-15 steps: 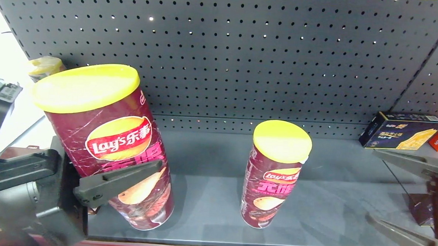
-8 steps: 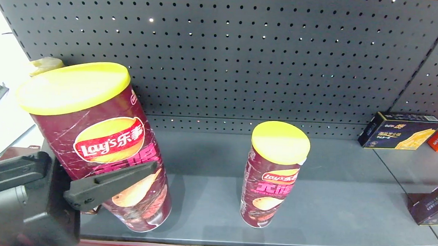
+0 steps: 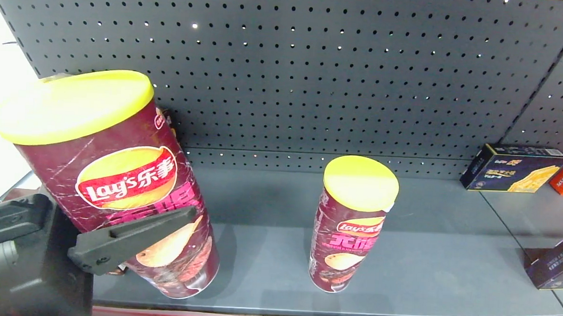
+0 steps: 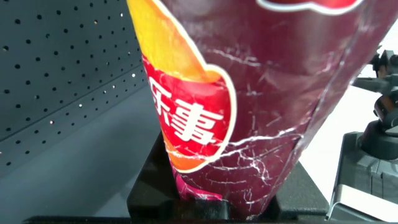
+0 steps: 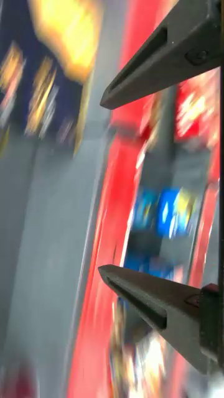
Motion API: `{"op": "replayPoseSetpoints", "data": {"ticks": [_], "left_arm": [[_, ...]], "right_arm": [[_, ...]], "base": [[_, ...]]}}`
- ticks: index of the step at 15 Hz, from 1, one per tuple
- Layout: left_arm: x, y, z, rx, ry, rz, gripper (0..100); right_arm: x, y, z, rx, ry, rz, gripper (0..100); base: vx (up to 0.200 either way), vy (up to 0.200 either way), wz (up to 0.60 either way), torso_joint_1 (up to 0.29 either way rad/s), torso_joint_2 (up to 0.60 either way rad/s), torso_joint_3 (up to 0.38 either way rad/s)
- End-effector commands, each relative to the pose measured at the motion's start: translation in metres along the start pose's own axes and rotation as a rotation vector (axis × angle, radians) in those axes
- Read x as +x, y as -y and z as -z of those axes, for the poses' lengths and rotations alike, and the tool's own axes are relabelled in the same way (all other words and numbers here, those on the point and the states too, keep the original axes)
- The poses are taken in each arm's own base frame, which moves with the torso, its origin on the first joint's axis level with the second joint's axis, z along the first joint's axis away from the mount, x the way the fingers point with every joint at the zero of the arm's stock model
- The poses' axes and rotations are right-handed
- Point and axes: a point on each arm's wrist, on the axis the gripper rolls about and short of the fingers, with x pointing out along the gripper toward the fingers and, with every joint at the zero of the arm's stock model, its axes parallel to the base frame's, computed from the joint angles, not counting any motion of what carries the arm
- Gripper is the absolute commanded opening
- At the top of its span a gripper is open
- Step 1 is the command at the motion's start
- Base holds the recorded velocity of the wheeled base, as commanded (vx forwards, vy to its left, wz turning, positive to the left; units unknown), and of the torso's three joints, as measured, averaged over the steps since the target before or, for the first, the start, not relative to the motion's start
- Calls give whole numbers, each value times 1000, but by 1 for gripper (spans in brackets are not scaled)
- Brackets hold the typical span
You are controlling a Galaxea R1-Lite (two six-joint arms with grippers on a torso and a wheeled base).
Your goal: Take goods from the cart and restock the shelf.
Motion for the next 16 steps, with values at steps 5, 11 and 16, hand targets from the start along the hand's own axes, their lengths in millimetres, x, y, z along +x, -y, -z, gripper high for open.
{"op": "replayPoseSetpoints", "data": {"ticks": [5,11,16], "left_arm": [[-5,4,-3,10,19,8,0],[-3,3,-12,21,44,18,0],[10,-3,-34,-39,-65,64,0]], "right_arm": [[0,-6,3,31,4,-257,100],[0,-4,9,108,-75,-150,100],[0,-4,9,109,-72,-148,100]], "base": [[0,0,0,0,0,0],[0,0,0,0,0,0],[0,0,0,0,0,0]]}}
